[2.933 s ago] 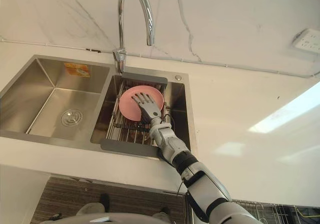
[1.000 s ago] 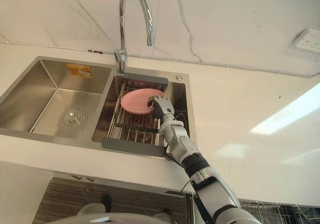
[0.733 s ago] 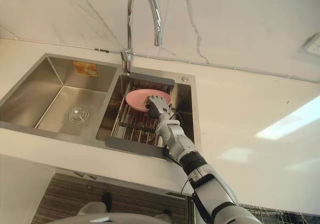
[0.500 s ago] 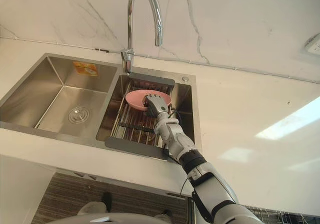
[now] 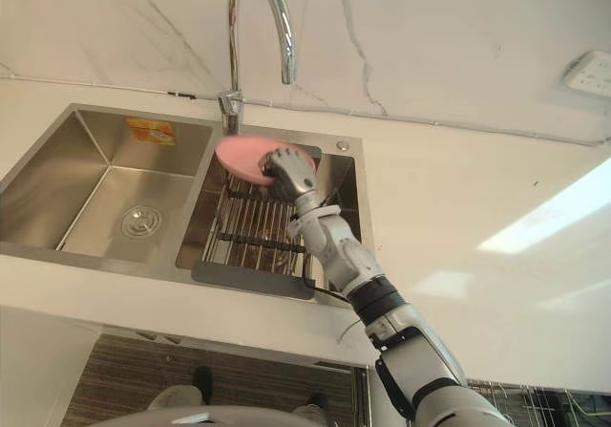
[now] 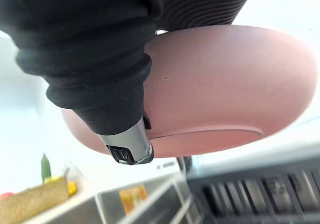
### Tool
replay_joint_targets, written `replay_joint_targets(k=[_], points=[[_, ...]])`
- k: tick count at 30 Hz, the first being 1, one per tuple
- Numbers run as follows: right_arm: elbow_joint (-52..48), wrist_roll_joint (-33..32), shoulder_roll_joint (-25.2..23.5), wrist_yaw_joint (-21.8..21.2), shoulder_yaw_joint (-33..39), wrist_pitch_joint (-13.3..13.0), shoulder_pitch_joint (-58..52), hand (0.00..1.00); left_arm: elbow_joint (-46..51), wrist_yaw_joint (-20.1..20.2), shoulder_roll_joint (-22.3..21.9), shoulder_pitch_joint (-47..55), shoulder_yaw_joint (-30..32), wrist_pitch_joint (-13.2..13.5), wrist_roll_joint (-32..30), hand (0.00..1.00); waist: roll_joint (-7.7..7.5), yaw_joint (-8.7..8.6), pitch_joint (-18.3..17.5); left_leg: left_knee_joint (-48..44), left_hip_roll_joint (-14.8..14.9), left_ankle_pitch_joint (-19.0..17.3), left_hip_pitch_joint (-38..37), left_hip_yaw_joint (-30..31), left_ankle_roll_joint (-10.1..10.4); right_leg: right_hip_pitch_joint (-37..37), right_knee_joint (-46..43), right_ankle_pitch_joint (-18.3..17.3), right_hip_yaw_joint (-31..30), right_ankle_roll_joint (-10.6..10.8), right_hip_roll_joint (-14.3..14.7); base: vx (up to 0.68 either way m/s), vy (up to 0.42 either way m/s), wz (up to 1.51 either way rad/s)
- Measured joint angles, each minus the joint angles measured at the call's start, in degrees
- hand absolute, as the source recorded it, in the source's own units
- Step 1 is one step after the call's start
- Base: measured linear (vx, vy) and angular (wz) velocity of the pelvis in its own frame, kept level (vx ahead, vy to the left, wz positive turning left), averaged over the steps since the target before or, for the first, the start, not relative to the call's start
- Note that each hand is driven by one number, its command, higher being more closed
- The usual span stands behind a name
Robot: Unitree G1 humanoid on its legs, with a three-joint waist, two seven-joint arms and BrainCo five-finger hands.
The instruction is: Walk over to the sink, pick up the cup, carry it to the dishwasher, place the cup inside the dishwasher, then close the dishwasher door
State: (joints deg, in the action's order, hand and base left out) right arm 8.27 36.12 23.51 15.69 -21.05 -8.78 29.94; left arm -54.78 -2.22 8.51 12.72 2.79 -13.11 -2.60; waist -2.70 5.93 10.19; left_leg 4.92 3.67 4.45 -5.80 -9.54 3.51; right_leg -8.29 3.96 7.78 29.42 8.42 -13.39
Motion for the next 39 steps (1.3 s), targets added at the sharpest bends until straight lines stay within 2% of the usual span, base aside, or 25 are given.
replay_joint_targets(k=[4, 9, 16, 21, 24, 27, 30, 32, 34, 35, 36, 37, 38, 39], points=[[-3.65, -1.04, 2.0, -0.09, 3.61, -1.42, -1.97, 1.0, -0.43, 0.0, 0.47, 0.26, -0.05, -0.09, -0.52, 0.0, -0.91, -1.08, -0.64, 0.01, 0.26, -0.12, -0.36, -1.11, 0.13, 0.53, -0.49, -0.05, -1.25, -0.1, 0.05, 0.01, 0.006, -0.15], [-7.79, -2.1, 2.34, -0.18, 3.79, -2.3, -5.33, 1.0, -0.9, -0.01, 0.72, 0.38, -0.12, -0.11, -1.08, 0.0, -2.16, -1.44, -1.5, 0.02, 1.23, -0.63, -0.35, -2.86, 0.79, 1.75, -0.86, -0.38, -3.26, -0.88, 0.82, -0.01, -0.009, -0.19], [-16.87, -2.56, 4.42, -2.95, 10.25, -3.85, -11.86, 1.0, -1.08, -0.05, 1.02, 0.92, -0.64, -0.29, -1.1, 0.0, -2.39, -1.86, -2.79, 0.01, 1.7, -0.27, -0.97, -4.26, 0.77, 2.5, -1.01, -0.12, -4.85, -1.0, 1.42, 0.02, -0.005, -0.11], [-22.05, -2.59, 7.0, -4.77, 19.44, -4.01, -22.36, 1.0, -2.57, -0.07, 1.14, 1.39, -0.72, -0.3, -0.99, 0.0, -2.71, -3.53, -3.64, 0.01, 2.08, -1.58, -1.92, -8.07, 1.47, 4.31, -1.86, -0.38, -9.14, -0.88, 1.75, -0.01, 0.007, -0.37], [-22.65, -1.91, 7.32, -4.69, 26.94, -4.07, -29.24, 1.0, -2.76, -0.12, 1.74, 2.12, -1.36, -0.39, -0.99, 0.0, -2.98, -5.7, -3.95, -0.03, 2.06, -2.28, -2.97, -11.1, 1.5, 6.19, -3.88, -1.11, -12.42, -0.56, 1.67, 0.0, 0.03, -0.53], [-22.51, -1.28, 8.92, -3.53, 32.82, -4.05, -34.48, 1.0, -2.76, -0.03, 2.28, 2.67, -2.96, -0.89, -0.87, 0.0, -3.46, -7.37, -4.14, -0.07, 2.01, -3.03, -4.34, -14.24, 1.65, 7.69, -5.23, -1.47, -15.83, -0.41, 1.71, 0.01, 0.038, -0.54], [-22.1, -0.66, 9.12, -0.58, 38.63, -3.68, -37.31, 1.0, -2.73, 0.23, 2.81, 2.71, -2.98, -2.03, -0.66, 0.0, -4.67, -9.12, -4.19, -0.83, 1.79, -4.11, -4.96, -17.11, 1.42, 9.37, -6.19, -1.64, -18.75, -0.21, 1.77, 0.02, 0.034, -0.49], [-20.04, -0.69, 9.53, 1.14, 41.94, -3.67, -38.19, 1.0, -2.71, 0.23, 3.1, 2.64, -2.96, -2.32, 0.3, 0.0, -5.15, -9.67, -4.04, -5.97, 2.45, -7.14, -3.35, -18.43, 1.66, 10.27, -6.77, -1.72, -20.69, -0.12, 1.69, 0.01, 0.021, -0.44], [-15.94, -0.85, 11.21, 4.28, 45.42, -3.4, -39.45, 1.0, -2.61, -0.01, 3.05, 2.44, -2.94, -2.7, 0.36, 0.0, -5.1, -10.91, -3.93, -15.92, 4.66, -12.8, 0.63, -18.95, 1.76, 11.43, -7.13, -1.92, -21.87, 0.05, 1.85, -0.04, 0.021, -0.28], [-14.76, -0.86, 11.27, 4.97, 46.46, -3.38, -39.69, 1.0, -2.6, -0.08, 3.01, 2.23, -2.91, -2.88, 0.64, 0.0, -4.98, -11.08, -3.88, -18.45, 5.41, -14.25, 1.75, -19.05, 1.71, 11.63, -7.25, -1.92, -22.21, 0.07, 2.1, -0.07, 0.04, -0.25], [-12.16, -0.89, 11.27, 6.67, 48.12, -3.41, -40.2, 1.0, -2.57, -0.21, 2.97, 1.8, -2.87, -3.33, 1.34, 0.0, -4.67, -11.31, -3.84, -23.49, 7.19, -16.92, 3.81, -19.36, 1.47, 12.42, -7.26, -1.67, -22.73, 0.0, 2.81, -0.08, 0.044, -0.24], [-10.91, -0.9, 11.27, 7.33, 48.84, -3.37, -40.46, 1.0, -2.57, -0.34, 2.94, 1.58, -2.85, -3.6, 1.4, 0.0, -4.5, -11.47, -3.67, -25.89, 8.15, -18.1, 4.62, -19.43, 1.25, 12.53, -7.13, -1.32, -22.76, 0.01, 3.27, -0.07, 0.069, -0.42], [-7.45, -1.07, 11.26, 9.29, 49.59, -3.48, -40.92, 1.0, -2.49, -1.17, 2.75, 1.47, -2.49, -4.6, 3.14, 0.0, -3.98, -12.01, -3.26, -31.83, 10.8, -21.48, 6.62, -20.09, 1.06, 12.74, -6.2, 0.0, -23.11, -0.64, 4.58, -0.1, 0.102, -0.4], [-6.8, -1.14, 11.21, 9.95, 49.59, -3.57, -41.04, 1.0, -2.47, -1.24, 2.72, 1.46, -2.26, -4.89, 4.15, 0.0, -3.76, -12.1, -3.16, -33.31, 11.51, -22.51, 7.04, -20.45, 1.02, 12.91, -5.8, 0.28, -23.48, -0.74, 4.95, -0.11, 0.109, -0.45]])
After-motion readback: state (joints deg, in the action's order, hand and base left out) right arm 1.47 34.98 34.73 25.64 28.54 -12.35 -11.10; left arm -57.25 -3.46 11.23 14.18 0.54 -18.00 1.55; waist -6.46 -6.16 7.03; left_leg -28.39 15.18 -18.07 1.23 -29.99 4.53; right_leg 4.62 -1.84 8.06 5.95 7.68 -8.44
